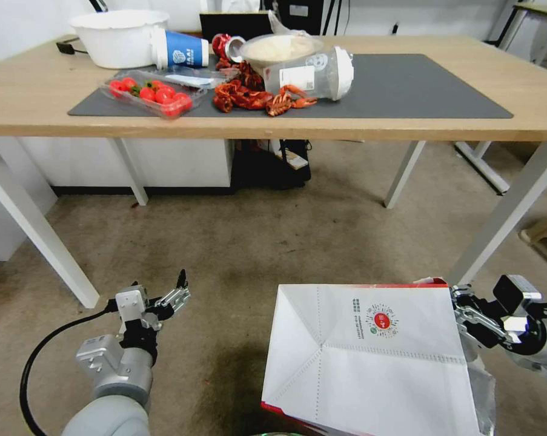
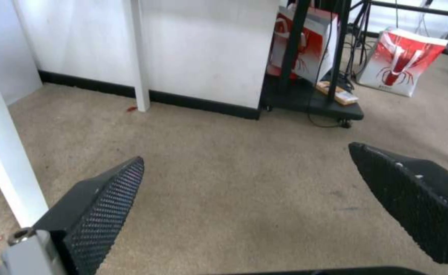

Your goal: Pick up the food delivery bag from the floor and place it on the table.

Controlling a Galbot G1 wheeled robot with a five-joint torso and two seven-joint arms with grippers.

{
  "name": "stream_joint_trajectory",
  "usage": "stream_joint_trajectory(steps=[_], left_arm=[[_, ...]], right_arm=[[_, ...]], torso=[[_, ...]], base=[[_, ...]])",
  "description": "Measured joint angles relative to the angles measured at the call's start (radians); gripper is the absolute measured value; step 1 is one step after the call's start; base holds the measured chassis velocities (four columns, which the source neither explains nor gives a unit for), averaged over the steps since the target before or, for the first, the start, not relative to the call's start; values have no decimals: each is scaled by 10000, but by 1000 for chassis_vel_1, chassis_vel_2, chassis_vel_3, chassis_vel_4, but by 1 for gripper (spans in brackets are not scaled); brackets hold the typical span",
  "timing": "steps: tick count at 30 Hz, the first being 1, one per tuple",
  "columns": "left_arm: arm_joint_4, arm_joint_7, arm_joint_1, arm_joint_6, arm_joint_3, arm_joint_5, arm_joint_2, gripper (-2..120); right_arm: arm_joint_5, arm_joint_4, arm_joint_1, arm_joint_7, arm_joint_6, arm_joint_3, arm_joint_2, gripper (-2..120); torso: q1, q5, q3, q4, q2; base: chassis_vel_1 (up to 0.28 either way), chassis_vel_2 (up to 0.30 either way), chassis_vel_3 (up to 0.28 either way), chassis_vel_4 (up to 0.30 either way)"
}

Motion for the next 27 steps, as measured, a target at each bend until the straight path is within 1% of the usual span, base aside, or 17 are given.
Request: stream_joint_trajectory(steps=[1,4,6,7,11,14,15,16,17,20,21,25,27], left_arm=[[0,0,0,0,0,0,0,100],[5,-46,-17,3,-3,-10,10,100],[4,-50,-19,4,-4,-11,11,100],[5,-76,-23,11,-5,-27,12,100],[2,-101,-21,22,-5,-43,12,100],[-14,-121,-3,35,-18,-44,12,100],[-14,-121,-3,35,-18,-44,12,100],[-18,-123,-1,35,-20,-44,12,100],[-18,-123,-1,35,-20,-44,12,100],[-18,-134,-22,35,-10,-45,12,100],[-18,-134,-22,35,-10,-45,12,100],[-18,-140,-37,42,0,-33,12,100],[-18,-139,-37,43,0,-31,13,100]], right_arm=[[0,0,0,0,0,0,0,0],[-22,-32,-6,-6,0,1,27,0],[-29,-35,-7,-6,0,1,32,0],[-44,-54,-8,-7,0,1,49,0],[-48,-72,-8,-7,0,1,64,0],[-70,-79,-18,-30,4,14,89,0],[-70,-79,-18,-30,4,14,89,0],[-77,-66,-18,-35,5,14,112,0],[-77,-66,-18,-35,5,14,112,0],[-122,8,-26,-35,5,14,167,0],[-122,8,-26,-35,5,14,167,0],[-143,13,-48,-36,11,52,173,0],[-143,13,-47,-36,11,54,174,0]], torso=[[0,0,0,0,0],[7,1,147,0,158],[10,1,169,0,183],[19,1,248,0,265],[31,2,317,0,348],[76,1,547,0,617],[76,1,547,0,617],[92,1,634,0,722],[92,1,634,0,722],[154,1,825,0,974],[154,1,825,0,974],[218,1,1068,0,1282],[233,1,1095,0,1324]], base=[[0,0,0,0],[0,0,0,0],[0,0,0,0],[0,0,0,0],[0,0,0,0],[0,0,0,0],[0,0,0,0],[0,0,0,0],[0,0,0,0],[0,0,0,0],[0,0,0,0],[0,0,0,0],[0,0,0,0]])
